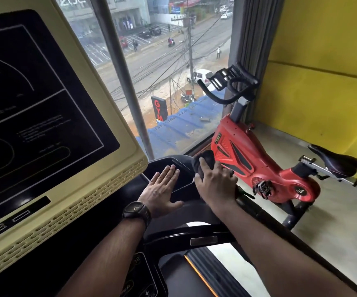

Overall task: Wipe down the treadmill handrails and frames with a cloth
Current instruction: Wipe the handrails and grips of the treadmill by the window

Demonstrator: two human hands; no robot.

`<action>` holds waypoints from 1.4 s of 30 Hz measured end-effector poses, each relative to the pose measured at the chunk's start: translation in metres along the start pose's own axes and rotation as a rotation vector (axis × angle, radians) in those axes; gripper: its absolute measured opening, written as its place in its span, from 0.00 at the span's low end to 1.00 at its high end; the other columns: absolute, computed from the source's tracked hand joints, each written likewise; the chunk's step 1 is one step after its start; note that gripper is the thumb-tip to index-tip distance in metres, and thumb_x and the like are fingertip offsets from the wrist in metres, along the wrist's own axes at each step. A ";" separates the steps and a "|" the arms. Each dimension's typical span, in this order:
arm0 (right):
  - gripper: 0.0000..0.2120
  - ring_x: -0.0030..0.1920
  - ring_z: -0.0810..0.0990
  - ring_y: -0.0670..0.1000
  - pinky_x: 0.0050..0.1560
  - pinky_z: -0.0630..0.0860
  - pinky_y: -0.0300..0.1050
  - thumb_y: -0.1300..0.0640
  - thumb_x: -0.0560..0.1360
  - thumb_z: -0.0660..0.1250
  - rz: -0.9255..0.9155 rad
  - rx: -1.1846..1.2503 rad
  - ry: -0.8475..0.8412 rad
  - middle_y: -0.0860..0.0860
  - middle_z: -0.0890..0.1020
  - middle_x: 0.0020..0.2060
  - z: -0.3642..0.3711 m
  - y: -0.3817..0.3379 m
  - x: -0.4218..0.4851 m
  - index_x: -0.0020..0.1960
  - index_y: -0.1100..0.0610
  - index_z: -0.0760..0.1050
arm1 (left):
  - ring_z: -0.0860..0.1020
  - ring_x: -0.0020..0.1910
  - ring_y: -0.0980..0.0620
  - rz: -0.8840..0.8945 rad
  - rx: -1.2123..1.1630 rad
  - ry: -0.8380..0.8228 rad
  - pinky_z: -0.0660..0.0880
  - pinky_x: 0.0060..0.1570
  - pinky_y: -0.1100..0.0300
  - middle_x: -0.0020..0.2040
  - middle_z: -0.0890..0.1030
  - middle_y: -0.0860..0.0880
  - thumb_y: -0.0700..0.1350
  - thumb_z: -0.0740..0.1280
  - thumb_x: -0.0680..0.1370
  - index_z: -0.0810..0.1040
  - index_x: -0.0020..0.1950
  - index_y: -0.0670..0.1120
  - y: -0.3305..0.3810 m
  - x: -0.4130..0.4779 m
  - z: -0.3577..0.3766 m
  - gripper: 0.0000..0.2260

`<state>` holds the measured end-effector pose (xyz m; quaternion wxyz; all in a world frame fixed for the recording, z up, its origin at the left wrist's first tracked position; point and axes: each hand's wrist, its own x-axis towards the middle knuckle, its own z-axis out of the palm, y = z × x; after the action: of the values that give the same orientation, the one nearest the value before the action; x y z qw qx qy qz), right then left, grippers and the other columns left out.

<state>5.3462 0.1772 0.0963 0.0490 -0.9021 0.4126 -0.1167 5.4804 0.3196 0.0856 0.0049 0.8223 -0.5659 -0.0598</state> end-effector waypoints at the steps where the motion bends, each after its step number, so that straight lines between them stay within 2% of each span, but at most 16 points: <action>1: 0.27 0.54 0.80 0.63 0.52 0.74 0.58 0.41 0.75 0.65 -0.010 -0.025 0.058 0.59 0.79 0.59 0.004 -0.006 -0.013 0.73 0.43 0.72 | 0.35 0.78 0.54 0.009 -0.003 0.002 0.41 0.78 0.51 0.80 0.36 0.51 0.70 0.54 0.70 0.40 0.81 0.49 -0.001 0.002 0.000 0.47; 4: 0.26 0.57 0.79 0.62 0.55 0.71 0.60 0.40 0.75 0.63 -0.164 -0.010 0.091 0.57 0.79 0.64 0.011 -0.012 -0.023 0.72 0.41 0.73 | 0.37 0.79 0.55 0.029 -0.029 0.027 0.42 0.79 0.51 0.80 0.39 0.52 0.70 0.58 0.72 0.41 0.81 0.49 -0.003 0.008 0.001 0.47; 6: 0.27 0.59 0.79 0.62 0.56 0.73 0.59 0.36 0.75 0.61 -0.225 0.018 -0.001 0.55 0.77 0.67 0.007 -0.008 0.003 0.74 0.38 0.69 | 0.36 0.79 0.54 0.031 -0.031 0.026 0.40 0.78 0.51 0.80 0.39 0.52 0.71 0.58 0.72 0.41 0.81 0.48 -0.005 0.012 -0.002 0.48; 9: 0.29 0.61 0.78 0.64 0.58 0.75 0.59 0.35 0.78 0.58 -0.098 0.082 -0.195 0.57 0.75 0.69 0.000 -0.005 0.038 0.78 0.38 0.62 | 0.35 0.78 0.54 0.014 0.007 0.005 0.37 0.78 0.52 0.80 0.37 0.51 0.75 0.51 0.67 0.40 0.81 0.48 -0.006 0.017 -0.005 0.51; 12: 0.27 0.56 0.80 0.64 0.56 0.73 0.60 0.40 0.77 0.62 0.031 -0.009 -0.023 0.59 0.79 0.60 0.007 -0.021 0.018 0.75 0.42 0.69 | 0.36 0.79 0.54 0.005 0.011 0.026 0.38 0.78 0.50 0.81 0.39 0.51 0.75 0.51 0.68 0.41 0.81 0.48 -0.005 0.016 -0.002 0.50; 15: 0.26 0.58 0.79 0.63 0.57 0.71 0.61 0.41 0.74 0.63 -0.179 -0.015 0.024 0.56 0.78 0.64 0.014 -0.030 0.007 0.72 0.40 0.73 | 0.37 0.79 0.54 -0.006 -0.022 0.062 0.39 0.78 0.50 0.81 0.40 0.51 0.74 0.52 0.71 0.42 0.81 0.46 -0.006 0.017 0.000 0.49; 17: 0.27 0.60 0.79 0.62 0.58 0.74 0.59 0.37 0.75 0.61 -0.242 0.059 -0.064 0.53 0.77 0.68 0.010 -0.025 0.032 0.74 0.36 0.69 | 0.38 0.79 0.54 -0.023 -0.037 0.075 0.40 0.78 0.51 0.81 0.40 0.50 0.73 0.55 0.72 0.42 0.81 0.46 -0.007 0.018 0.001 0.48; 20: 0.27 0.62 0.78 0.64 0.59 0.77 0.59 0.37 0.78 0.59 -0.104 0.168 -0.246 0.57 0.75 0.67 0.005 -0.016 0.063 0.77 0.38 0.63 | 0.38 0.79 0.55 -0.032 -0.047 0.097 0.42 0.78 0.50 0.81 0.41 0.52 0.74 0.53 0.72 0.42 0.82 0.48 -0.006 0.019 0.001 0.48; 23: 0.26 0.58 0.79 0.65 0.57 0.74 0.60 0.41 0.79 0.60 0.066 0.035 -0.067 0.59 0.77 0.62 0.008 -0.025 0.039 0.75 0.42 0.66 | 0.39 0.79 0.55 -0.020 -0.050 0.098 0.43 0.79 0.51 0.81 0.42 0.52 0.74 0.51 0.71 0.44 0.82 0.48 -0.007 0.018 0.002 0.47; 26: 0.27 0.58 0.79 0.63 0.57 0.71 0.62 0.41 0.73 0.63 -0.145 -0.037 0.022 0.56 0.78 0.64 0.015 -0.031 0.010 0.72 0.40 0.72 | 0.39 0.79 0.55 -0.004 -0.058 0.103 0.44 0.79 0.50 0.80 0.42 0.51 0.72 0.54 0.73 0.44 0.82 0.47 -0.010 0.020 0.003 0.46; 28: 0.28 0.62 0.78 0.61 0.60 0.73 0.61 0.38 0.74 0.62 -0.256 0.044 -0.070 0.53 0.75 0.70 0.013 -0.025 0.030 0.74 0.36 0.69 | 0.40 0.79 0.55 -0.001 -0.066 0.109 0.42 0.79 0.51 0.80 0.42 0.51 0.71 0.56 0.73 0.45 0.82 0.46 -0.009 0.020 0.003 0.47; 32: 0.31 0.69 0.73 0.65 0.67 0.72 0.58 0.38 0.78 0.61 -0.155 0.231 -0.411 0.58 0.69 0.74 -0.002 -0.014 0.078 0.80 0.37 0.58 | 0.40 0.79 0.56 0.023 -0.063 0.129 0.42 0.79 0.52 0.81 0.44 0.51 0.72 0.55 0.74 0.46 0.82 0.47 -0.008 0.018 0.002 0.44; 35: 0.31 0.66 0.75 0.65 0.62 0.73 0.58 0.40 0.78 0.61 -0.078 0.163 -0.326 0.58 0.72 0.70 -0.002 -0.016 0.065 0.79 0.39 0.58 | 0.40 0.79 0.56 0.033 -0.074 0.132 0.43 0.79 0.52 0.81 0.46 0.51 0.71 0.54 0.74 0.47 0.82 0.48 -0.009 0.018 0.002 0.44; 38: 0.30 0.63 0.76 0.64 0.58 0.74 0.60 0.38 0.76 0.62 -0.188 0.052 -0.166 0.54 0.73 0.70 0.007 -0.020 0.038 0.77 0.37 0.63 | 0.41 0.79 0.56 0.031 -0.087 0.128 0.42 0.79 0.54 0.81 0.48 0.51 0.71 0.55 0.72 0.49 0.82 0.47 -0.009 0.019 0.002 0.45; 40: 0.30 0.63 0.77 0.64 0.59 0.76 0.59 0.38 0.75 0.62 -0.235 0.108 -0.182 0.53 0.74 0.71 0.008 -0.015 0.046 0.77 0.36 0.63 | 0.41 0.79 0.56 0.027 -0.082 0.125 0.43 0.79 0.53 0.82 0.48 0.51 0.72 0.54 0.73 0.49 0.82 0.47 -0.010 0.020 0.003 0.45; 42: 0.31 0.64 0.76 0.65 0.61 0.76 0.58 0.39 0.77 0.61 -0.162 0.190 -0.287 0.57 0.73 0.70 0.003 -0.010 0.062 0.78 0.38 0.60 | 0.40 0.79 0.56 0.021 -0.070 0.120 0.44 0.79 0.52 0.82 0.47 0.51 0.73 0.54 0.73 0.48 0.82 0.48 -0.010 0.019 0.003 0.45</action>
<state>5.3937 0.1372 0.1062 0.1829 -0.9309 0.3147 -0.0290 5.4964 0.3055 0.0803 0.0683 0.8177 -0.5708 -0.0302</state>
